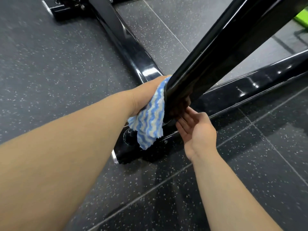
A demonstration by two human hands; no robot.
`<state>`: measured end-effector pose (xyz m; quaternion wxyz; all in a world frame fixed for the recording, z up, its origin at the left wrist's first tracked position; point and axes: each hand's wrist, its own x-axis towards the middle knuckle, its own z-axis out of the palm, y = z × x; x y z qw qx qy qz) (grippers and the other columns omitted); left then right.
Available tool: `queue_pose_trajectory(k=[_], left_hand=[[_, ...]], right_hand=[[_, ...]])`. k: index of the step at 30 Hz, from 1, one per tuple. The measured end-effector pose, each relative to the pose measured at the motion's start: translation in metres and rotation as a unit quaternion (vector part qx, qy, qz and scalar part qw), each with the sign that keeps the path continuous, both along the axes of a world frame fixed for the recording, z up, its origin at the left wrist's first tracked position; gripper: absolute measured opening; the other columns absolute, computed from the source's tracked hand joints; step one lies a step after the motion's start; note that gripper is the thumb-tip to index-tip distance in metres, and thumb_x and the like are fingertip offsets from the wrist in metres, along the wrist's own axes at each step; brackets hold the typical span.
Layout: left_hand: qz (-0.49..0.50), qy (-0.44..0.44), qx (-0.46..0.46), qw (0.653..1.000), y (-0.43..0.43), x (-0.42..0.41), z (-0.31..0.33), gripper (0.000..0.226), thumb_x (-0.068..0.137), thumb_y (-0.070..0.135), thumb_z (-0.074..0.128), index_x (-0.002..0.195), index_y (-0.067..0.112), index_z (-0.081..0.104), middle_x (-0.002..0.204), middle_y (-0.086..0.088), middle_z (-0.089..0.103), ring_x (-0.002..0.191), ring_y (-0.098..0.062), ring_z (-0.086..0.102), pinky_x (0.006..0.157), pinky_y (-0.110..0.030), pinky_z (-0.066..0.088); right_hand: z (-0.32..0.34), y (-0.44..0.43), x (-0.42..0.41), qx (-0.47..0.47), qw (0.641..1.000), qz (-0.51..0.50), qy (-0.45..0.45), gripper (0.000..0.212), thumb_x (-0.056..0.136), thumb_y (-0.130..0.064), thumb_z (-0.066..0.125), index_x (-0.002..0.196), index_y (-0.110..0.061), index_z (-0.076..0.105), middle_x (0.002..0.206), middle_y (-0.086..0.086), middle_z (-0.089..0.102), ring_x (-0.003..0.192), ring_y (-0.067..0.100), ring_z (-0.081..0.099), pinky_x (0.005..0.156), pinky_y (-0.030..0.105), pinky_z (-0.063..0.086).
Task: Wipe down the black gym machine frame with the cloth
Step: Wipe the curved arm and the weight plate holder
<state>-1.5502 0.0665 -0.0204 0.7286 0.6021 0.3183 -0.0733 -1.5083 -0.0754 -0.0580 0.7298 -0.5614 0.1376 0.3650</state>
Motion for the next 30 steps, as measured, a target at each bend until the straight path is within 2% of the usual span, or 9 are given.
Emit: queue_pose_trajectory(k=[3,5,8,12,15,18,22,27,30], left_hand=[[0.030,0.077,0.033,0.996,0.008,-0.021,-0.023,0.037,0.074,0.057,0.059,0.061,0.024,0.064,0.073,-0.002,0.068,0.071,-0.020,0.062,0.080,-0.032,0.049],[0.052,0.152,0.069,0.985,0.006,-0.042,-0.039,0.043,0.078,0.063,0.057,0.078,0.022,0.069,0.088,-0.004,0.072,0.087,-0.023,0.066,0.091,-0.036,0.049],[0.053,0.208,0.095,0.972,-0.001,-0.057,-0.043,0.043,0.090,0.059,0.046,0.085,0.021,0.067,0.091,-0.001,0.069,0.085,-0.018,0.063,0.084,-0.033,0.047],[0.064,0.119,0.129,0.982,-0.003,-0.028,-0.007,0.034,0.091,0.054,0.047,0.085,0.027,0.067,0.096,0.000,0.070,0.091,-0.017,0.064,0.088,-0.033,0.047],[0.076,0.095,0.120,0.985,-0.002,-0.013,0.000,0.041,0.087,0.062,0.047,0.086,0.028,0.069,0.094,0.000,0.072,0.091,-0.018,0.066,0.088,-0.034,0.048],[0.098,0.124,0.093,0.983,-0.001,-0.032,-0.027,0.045,0.085,0.066,0.047,0.087,0.027,0.070,0.099,-0.004,0.072,0.096,-0.023,0.066,0.097,-0.038,0.046],[0.096,0.191,0.115,0.970,-0.005,-0.061,-0.054,0.049,0.091,0.062,0.038,0.082,0.023,0.066,0.104,-0.004,0.066,0.097,-0.023,0.060,0.097,-0.036,0.042],[0.046,0.187,0.242,0.951,-0.013,-0.088,-0.071,0.047,0.102,0.041,0.021,0.112,0.016,0.060,0.118,-0.003,0.058,0.106,-0.023,0.052,0.090,-0.032,0.035],[0.049,0.175,0.295,0.938,-0.021,-0.110,-0.081,0.035,0.101,0.031,0.027,0.110,0.012,0.056,0.112,-0.007,0.064,0.097,-0.027,0.055,0.084,-0.036,0.039]], right_hand=[[-0.001,-0.002,-0.001,-0.005,1.000,-0.004,0.008,0.036,0.098,-0.019,0.034,0.113,-0.014,0.066,0.110,0.004,0.070,0.105,0.016,0.066,0.092,0.028,0.050],[0.001,0.000,0.000,0.000,1.000,-0.005,0.010,0.035,0.098,-0.018,0.035,0.112,-0.014,0.066,0.109,0.004,0.070,0.106,0.017,0.065,0.096,0.031,0.048],[0.007,0.006,0.001,0.002,1.000,-0.016,0.009,0.031,0.097,-0.015,0.039,0.108,-0.012,0.068,0.106,0.005,0.071,0.104,0.020,0.066,0.097,0.031,0.049],[0.008,0.009,0.000,0.006,0.999,-0.028,0.032,0.027,0.097,-0.013,0.041,0.103,-0.012,0.067,0.104,0.006,0.071,0.101,0.018,0.067,0.091,0.026,0.050],[0.005,0.008,-0.002,0.006,0.998,-0.038,0.040,0.025,0.097,-0.011,0.042,0.100,-0.014,0.067,0.100,0.004,0.071,0.095,0.015,0.068,0.084,0.023,0.053],[0.001,0.009,-0.004,0.005,0.999,-0.030,0.029,0.028,0.097,-0.011,0.042,0.108,-0.012,0.067,0.104,0.004,0.071,0.098,0.016,0.068,0.088,0.026,0.052],[-0.004,0.010,-0.007,-0.009,0.999,-0.038,0.019,0.027,0.096,-0.009,0.044,0.097,-0.017,0.069,0.096,0.000,0.072,0.094,0.013,0.068,0.084,0.026,0.053],[-0.017,0.019,-0.018,-0.083,0.995,-0.055,-0.003,0.026,0.094,-0.009,0.046,0.086,-0.019,0.068,0.079,-0.003,0.070,0.079,0.012,0.067,0.068,0.022,0.051],[-0.033,0.019,-0.033,-0.163,0.986,-0.005,0.019,0.017,0.094,-0.013,0.049,0.086,-0.017,0.064,0.081,0.002,0.067,0.079,0.017,0.062,0.074,0.030,0.053]])
